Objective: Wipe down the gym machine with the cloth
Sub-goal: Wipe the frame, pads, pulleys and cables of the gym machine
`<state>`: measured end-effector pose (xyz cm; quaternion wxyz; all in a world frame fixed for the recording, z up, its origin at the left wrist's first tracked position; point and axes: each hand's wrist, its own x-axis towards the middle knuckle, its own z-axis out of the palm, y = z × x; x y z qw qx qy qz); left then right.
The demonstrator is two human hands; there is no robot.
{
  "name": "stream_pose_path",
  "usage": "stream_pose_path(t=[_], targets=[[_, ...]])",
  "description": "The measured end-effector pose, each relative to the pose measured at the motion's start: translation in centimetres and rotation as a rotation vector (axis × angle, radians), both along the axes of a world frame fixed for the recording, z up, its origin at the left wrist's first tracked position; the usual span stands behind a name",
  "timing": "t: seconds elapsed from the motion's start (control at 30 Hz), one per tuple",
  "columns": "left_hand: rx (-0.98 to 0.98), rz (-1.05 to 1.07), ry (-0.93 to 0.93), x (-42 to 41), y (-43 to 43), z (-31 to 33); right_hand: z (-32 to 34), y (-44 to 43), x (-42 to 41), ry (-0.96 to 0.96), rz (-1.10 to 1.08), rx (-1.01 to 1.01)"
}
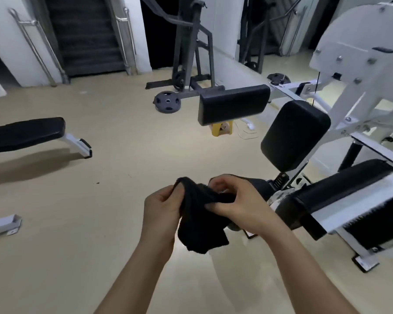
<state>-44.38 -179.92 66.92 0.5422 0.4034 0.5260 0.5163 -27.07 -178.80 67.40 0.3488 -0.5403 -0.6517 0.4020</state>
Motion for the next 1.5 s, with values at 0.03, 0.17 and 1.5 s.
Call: stream_pose_path(t=[0.03, 0.17, 1.5], targets=[[0.009, 0.061, 0.044, -1.7, 1.1, 0.2, 0.3, 1.0, -1.0, -0.025, -0.017, -0.006], [0.009, 0.169, 0.238, -6.5, 6.7, -0.2, 1.3, 5.3, -2.8, -0.058, -0.053, -0.088], [0.290, -1.531, 0.596, -13.8, 84.1, -7.4, -9.2, 63.7, -21.3, 0.602, -0.911, -0.277]])
